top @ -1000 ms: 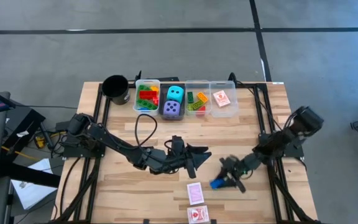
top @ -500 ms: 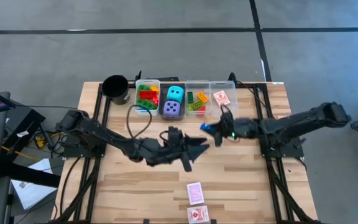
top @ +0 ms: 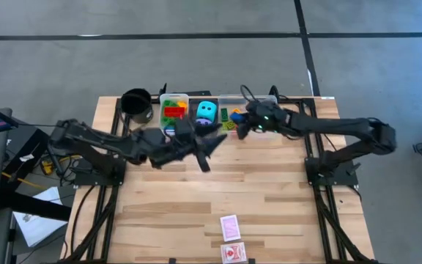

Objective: Pick & Place Toys
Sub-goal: Put the small blue 8-stud game piece into the left transparent bin, then put the pink deck of cards into the right transparent bin

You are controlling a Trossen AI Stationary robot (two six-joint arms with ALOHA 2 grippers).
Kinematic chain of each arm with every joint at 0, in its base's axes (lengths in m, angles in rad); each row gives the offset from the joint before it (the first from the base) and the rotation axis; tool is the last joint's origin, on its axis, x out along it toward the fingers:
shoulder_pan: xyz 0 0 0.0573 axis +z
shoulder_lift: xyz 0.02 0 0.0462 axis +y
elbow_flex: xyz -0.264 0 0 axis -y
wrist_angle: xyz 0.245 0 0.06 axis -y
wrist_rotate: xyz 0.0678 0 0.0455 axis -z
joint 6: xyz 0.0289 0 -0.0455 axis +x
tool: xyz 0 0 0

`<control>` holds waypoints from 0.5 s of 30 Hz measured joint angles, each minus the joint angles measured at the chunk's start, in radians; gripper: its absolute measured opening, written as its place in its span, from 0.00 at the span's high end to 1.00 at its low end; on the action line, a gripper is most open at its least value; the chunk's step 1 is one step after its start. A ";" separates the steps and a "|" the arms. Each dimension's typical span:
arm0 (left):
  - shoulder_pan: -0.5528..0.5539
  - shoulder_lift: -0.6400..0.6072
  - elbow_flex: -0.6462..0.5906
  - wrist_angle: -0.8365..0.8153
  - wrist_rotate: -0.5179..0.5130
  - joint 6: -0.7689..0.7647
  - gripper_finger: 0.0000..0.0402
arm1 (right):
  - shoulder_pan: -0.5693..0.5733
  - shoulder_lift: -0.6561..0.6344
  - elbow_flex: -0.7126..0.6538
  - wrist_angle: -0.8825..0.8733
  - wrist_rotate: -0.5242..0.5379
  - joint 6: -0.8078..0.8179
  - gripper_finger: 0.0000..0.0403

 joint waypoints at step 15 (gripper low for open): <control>0.115 -0.112 0.000 -0.188 0.000 -0.006 0.56 | -0.177 0.274 0.245 -0.085 -0.254 -0.092 0.16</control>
